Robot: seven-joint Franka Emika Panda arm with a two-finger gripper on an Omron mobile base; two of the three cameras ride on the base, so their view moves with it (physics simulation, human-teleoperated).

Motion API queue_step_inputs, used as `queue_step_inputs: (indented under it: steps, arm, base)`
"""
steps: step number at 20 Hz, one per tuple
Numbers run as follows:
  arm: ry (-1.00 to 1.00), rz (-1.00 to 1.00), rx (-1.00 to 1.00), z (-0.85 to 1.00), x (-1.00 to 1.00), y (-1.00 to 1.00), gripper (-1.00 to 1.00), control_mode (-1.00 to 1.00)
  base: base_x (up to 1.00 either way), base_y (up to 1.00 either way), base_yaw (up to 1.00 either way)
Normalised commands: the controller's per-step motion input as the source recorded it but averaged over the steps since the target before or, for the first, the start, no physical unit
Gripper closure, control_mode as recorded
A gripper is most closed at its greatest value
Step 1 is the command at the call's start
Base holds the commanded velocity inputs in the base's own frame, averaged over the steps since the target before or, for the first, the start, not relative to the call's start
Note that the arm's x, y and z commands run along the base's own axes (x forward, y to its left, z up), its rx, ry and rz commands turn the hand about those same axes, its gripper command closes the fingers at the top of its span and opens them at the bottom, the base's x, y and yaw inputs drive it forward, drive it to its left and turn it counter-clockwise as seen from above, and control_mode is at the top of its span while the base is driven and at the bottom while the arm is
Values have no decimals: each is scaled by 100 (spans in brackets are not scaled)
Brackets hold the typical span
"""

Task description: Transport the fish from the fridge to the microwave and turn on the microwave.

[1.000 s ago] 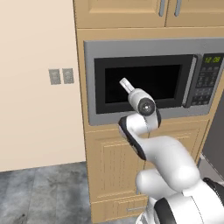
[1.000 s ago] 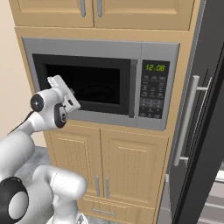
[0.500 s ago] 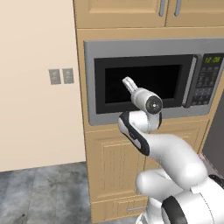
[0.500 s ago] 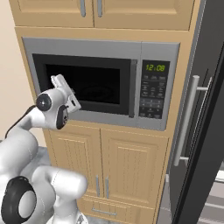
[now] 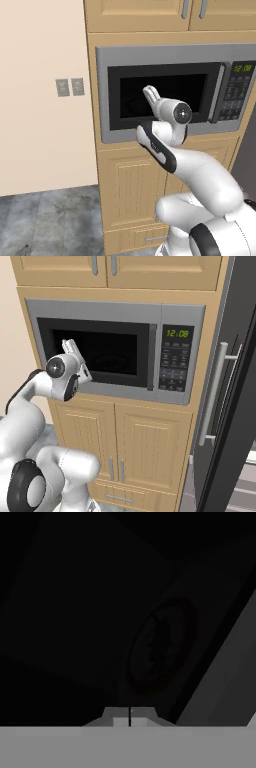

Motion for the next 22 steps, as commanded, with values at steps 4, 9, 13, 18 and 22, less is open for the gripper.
queue_step_inputs:
  steps: [4,9,13,18,22]
  arm:
    - [3,0,8,36,0,-15,100,-100]
    - [0,0,5,35,-11,-6,100,-100]
    - [0,0,2,23,-28,-3,100,-100]
    - [-1,0,1,18,-49,-5,100,-100]
    - [0,0,3,25,-51,-11,100,-100]
  base:
    - [0,0,0]
    - [0,0,0]
    - [0,0,0]
    - [0,0,0]
    - [0,0,0]
